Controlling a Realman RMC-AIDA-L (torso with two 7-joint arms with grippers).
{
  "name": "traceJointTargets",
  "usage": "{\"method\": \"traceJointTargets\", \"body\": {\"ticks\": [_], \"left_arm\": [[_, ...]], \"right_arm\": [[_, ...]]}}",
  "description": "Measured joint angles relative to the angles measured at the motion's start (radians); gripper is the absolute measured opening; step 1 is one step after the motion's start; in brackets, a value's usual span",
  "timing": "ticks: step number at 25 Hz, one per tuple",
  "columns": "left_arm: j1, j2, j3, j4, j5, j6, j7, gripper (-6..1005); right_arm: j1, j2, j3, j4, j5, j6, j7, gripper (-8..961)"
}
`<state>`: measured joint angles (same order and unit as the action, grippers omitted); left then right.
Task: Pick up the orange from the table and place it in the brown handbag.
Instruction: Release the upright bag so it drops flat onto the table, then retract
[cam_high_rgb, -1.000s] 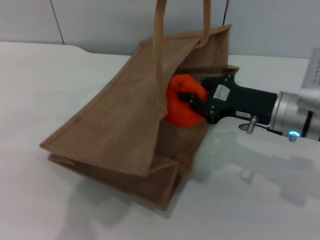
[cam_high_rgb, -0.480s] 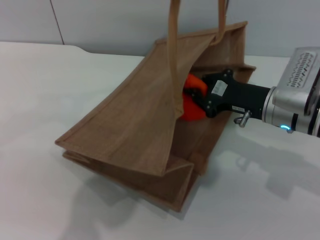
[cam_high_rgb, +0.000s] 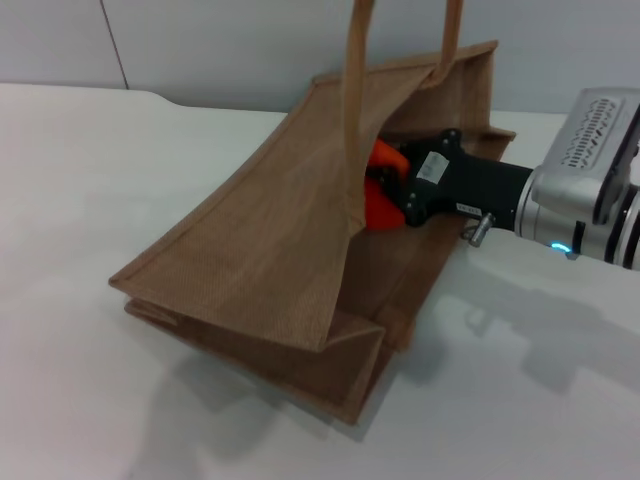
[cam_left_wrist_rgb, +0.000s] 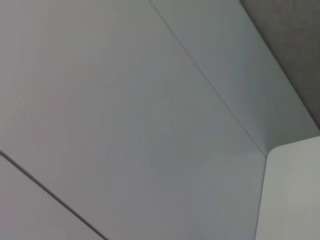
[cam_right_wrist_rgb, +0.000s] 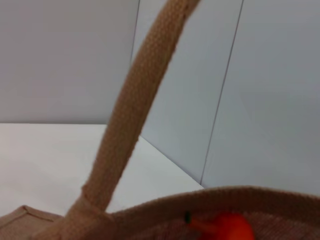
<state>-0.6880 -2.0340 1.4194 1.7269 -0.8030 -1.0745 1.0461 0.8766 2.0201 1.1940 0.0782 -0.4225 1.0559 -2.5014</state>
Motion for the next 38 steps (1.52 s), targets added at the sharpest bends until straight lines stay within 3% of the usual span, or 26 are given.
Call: {"method": "traceJointTargets", "body": {"ticks": [9, 15, 20, 31, 34, 38], "left_arm": [[-0.004, 0.000, 0.010, 0.004, -0.009, 0.000, 0.000, 115], [0.014, 0.000, 0.012, 0.008, -0.009, 0.027, 0.002, 115], [0.031, 0.000, 0.015, 0.016, -0.009, 0.048, 0.003, 115], [0.039, 0.000, 0.007, 0.016, -0.008, 0.051, 0.002, 114], [0.050, 0.000, 0.006, 0.017, -0.005, 0.061, 0.003, 114], [0.068, 0.001, 0.004, 0.024, 0.000, 0.068, 0.002, 114]], "right_arm": [[0.000, 0.002, 0.003, 0.006, -0.001, -0.038, 0.000, 79], [0.001, 0.003, -0.002, 0.023, -0.007, -0.040, 0.055, 131], [-0.003, 0.003, 0.001, 0.024, -0.005, -0.041, 0.096, 379], [-0.009, -0.002, 0.007, 0.017, -0.001, -0.048, 0.104, 602], [-0.013, -0.005, 0.007, 0.015, -0.001, -0.054, 0.123, 813], [-0.019, -0.014, 0.005, 0.010, -0.006, -0.053, 0.154, 812]]}}
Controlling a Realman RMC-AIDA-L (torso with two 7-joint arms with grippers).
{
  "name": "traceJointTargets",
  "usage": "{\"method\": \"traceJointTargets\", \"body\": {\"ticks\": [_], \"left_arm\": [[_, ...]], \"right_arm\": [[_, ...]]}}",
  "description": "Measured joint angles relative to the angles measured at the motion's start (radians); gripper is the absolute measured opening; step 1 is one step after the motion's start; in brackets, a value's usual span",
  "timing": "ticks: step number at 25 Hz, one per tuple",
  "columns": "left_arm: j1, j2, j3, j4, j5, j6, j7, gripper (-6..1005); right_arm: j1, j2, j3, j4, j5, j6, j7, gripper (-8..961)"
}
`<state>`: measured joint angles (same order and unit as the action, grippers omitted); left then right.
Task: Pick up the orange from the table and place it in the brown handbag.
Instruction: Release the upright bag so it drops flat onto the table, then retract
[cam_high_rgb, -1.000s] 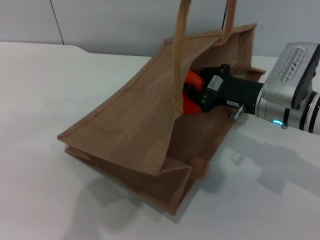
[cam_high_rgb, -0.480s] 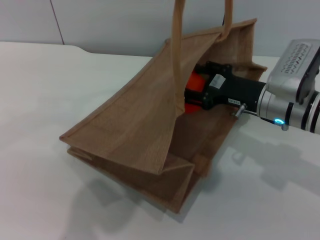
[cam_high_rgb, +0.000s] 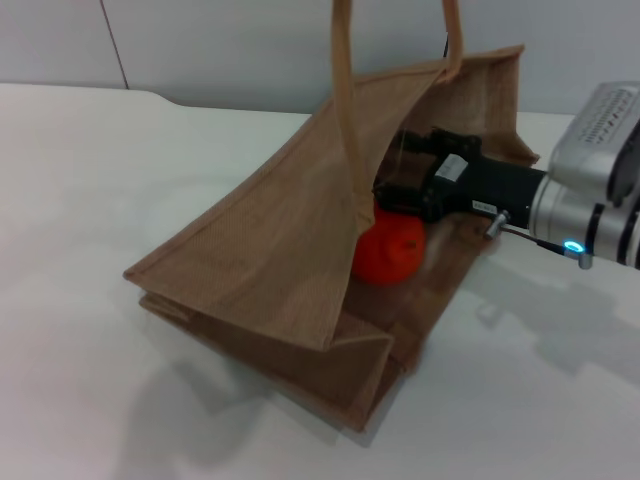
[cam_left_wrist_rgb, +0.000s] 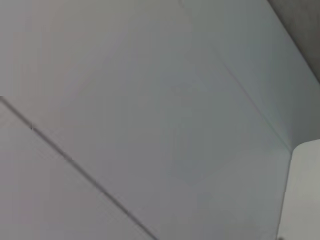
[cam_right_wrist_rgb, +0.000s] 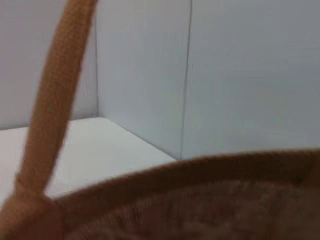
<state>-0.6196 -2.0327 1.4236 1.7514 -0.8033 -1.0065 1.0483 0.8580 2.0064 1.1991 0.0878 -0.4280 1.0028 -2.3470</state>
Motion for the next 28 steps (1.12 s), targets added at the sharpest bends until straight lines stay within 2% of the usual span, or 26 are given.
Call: {"method": "traceJointTargets", "body": {"ticks": [3, 10, 14, 19, 23, 28], "left_arm": [[0.026, 0.001, -0.006, 0.003, 0.002, 0.012, 0.003, 114], [0.069, 0.002, -0.046, -0.004, 0.013, 0.022, 0.005, 114], [0.090, 0.001, -0.054, -0.012, 0.019, 0.028, 0.005, 115], [0.105, 0.000, -0.065, -0.059, 0.017, 0.058, 0.003, 115], [0.127, -0.001, -0.069, -0.118, -0.018, 0.115, -0.001, 114], [0.159, 0.001, -0.070, -0.219, -0.162, 0.213, 0.049, 112]], "right_arm": [[-0.031, -0.021, 0.001, -0.003, 0.001, 0.010, 0.009, 812], [-0.124, -0.117, -0.001, -0.004, 0.000, 0.027, 0.110, 811], [-0.150, -0.149, 0.012, -0.016, 0.006, 0.017, 0.118, 810], [-0.146, -0.159, 0.085, -0.098, 0.007, 0.013, 0.076, 810], [-0.147, -0.157, 0.213, -0.164, 0.007, 0.013, 0.016, 809], [-0.189, -0.144, 0.387, -0.153, 0.009, 0.024, -0.065, 808]]}}
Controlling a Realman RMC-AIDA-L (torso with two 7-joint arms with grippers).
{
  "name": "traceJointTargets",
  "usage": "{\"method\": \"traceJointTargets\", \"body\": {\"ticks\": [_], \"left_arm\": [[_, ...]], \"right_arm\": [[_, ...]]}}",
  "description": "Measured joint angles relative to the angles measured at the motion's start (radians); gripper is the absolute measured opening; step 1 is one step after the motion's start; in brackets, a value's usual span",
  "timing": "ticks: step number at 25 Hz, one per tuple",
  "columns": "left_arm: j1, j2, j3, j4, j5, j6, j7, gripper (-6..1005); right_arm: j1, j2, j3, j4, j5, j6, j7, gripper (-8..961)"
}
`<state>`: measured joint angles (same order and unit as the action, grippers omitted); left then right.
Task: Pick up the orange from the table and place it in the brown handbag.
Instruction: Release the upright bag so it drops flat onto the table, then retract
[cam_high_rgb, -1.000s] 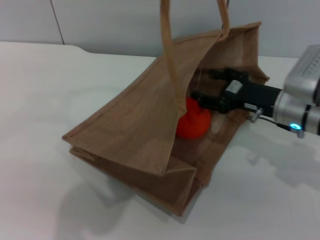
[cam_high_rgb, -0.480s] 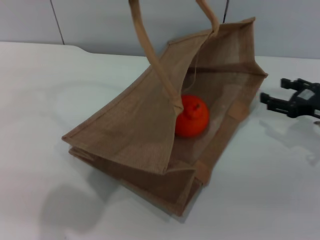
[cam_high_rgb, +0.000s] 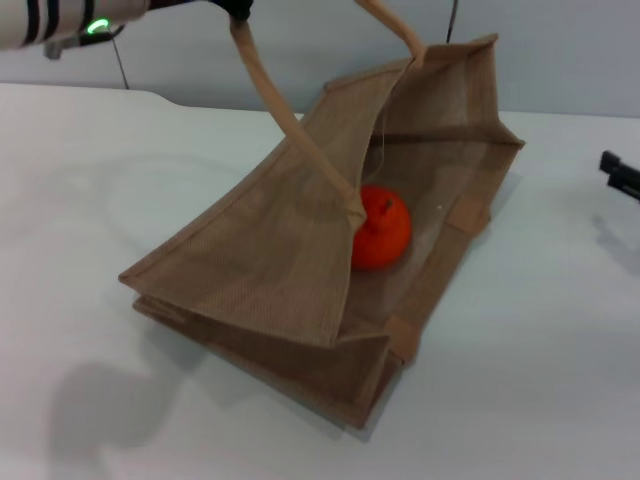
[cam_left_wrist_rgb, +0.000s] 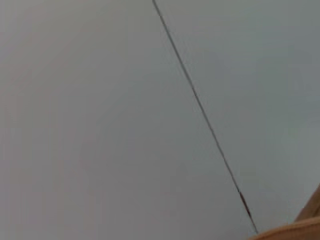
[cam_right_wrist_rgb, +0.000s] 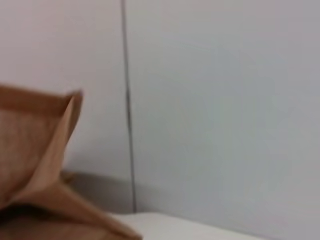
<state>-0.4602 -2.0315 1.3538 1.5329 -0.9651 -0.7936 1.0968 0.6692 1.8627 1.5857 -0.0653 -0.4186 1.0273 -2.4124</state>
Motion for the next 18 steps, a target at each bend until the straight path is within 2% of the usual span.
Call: {"method": "traceJointTargets", "body": {"ticks": [5, 10, 12, 18], "left_arm": [[-0.013, -0.001, -0.007, -0.109, -0.151, 0.037, 0.108, 113], [-0.021, -0.002, -0.003, -0.132, -0.180, 0.048, 0.121, 122], [-0.022, -0.002, -0.003, -0.137, -0.195, 0.049, 0.133, 213], [-0.046, 0.003, -0.010, -0.217, -0.417, 0.028, 0.310, 494]], "right_arm": [[0.007, 0.011, 0.019, 0.004, 0.001, -0.010, -0.019, 807], [0.012, 0.016, 0.021, 0.006, 0.001, -0.011, -0.019, 807], [0.015, 0.017, 0.020, 0.008, 0.001, -0.011, -0.019, 807], [0.019, 0.022, 0.019, 0.007, -0.004, -0.012, -0.016, 806]]}}
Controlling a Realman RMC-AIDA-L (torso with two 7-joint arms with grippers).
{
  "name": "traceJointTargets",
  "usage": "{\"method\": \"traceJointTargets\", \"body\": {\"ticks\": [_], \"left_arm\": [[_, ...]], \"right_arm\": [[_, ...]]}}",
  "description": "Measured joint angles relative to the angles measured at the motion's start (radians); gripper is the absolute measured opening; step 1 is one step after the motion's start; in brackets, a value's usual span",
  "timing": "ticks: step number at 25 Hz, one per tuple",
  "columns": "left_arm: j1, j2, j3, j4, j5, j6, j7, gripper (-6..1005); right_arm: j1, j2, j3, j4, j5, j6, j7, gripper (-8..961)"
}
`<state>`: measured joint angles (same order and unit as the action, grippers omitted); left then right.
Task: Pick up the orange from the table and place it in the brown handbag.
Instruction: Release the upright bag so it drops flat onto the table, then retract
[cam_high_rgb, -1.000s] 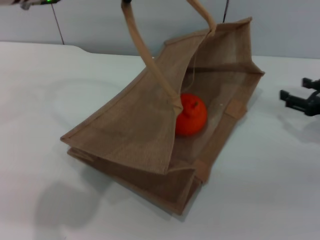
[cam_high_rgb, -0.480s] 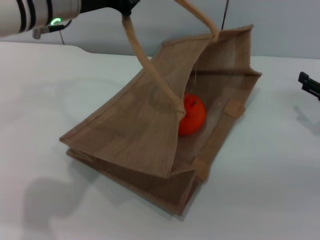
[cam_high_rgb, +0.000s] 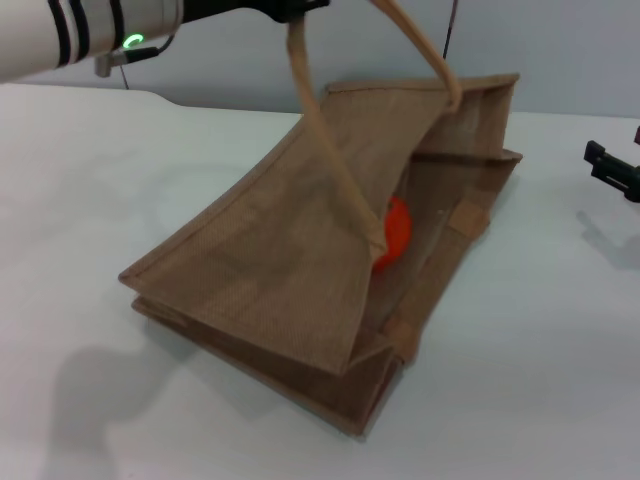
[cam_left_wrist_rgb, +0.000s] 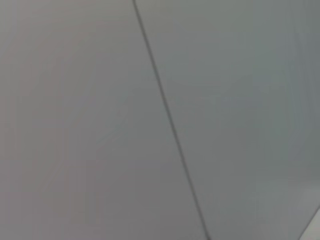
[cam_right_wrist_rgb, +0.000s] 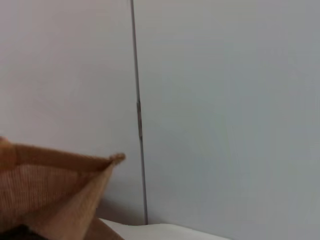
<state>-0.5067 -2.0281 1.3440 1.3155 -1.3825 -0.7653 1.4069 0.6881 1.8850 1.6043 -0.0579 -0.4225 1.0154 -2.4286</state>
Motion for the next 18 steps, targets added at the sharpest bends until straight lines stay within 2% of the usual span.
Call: {"method": "traceJointTargets", "body": {"ticks": [5, 12, 18], "left_arm": [[-0.008, 0.001, -0.004, -0.028, -0.100, -0.055, 0.084, 771], [-0.009, -0.001, -0.035, -0.089, -0.288, -0.155, 0.244, 767], [-0.004, -0.005, -0.055, -0.108, -0.319, -0.179, 0.278, 763]], "right_arm": [[0.003, 0.002, 0.000, 0.000, 0.000, 0.000, 0.003, 806], [0.003, 0.004, 0.003, 0.000, 0.002, 0.000, 0.001, 806], [0.002, 0.006, 0.010, 0.000, 0.002, 0.002, -0.003, 805]]}}
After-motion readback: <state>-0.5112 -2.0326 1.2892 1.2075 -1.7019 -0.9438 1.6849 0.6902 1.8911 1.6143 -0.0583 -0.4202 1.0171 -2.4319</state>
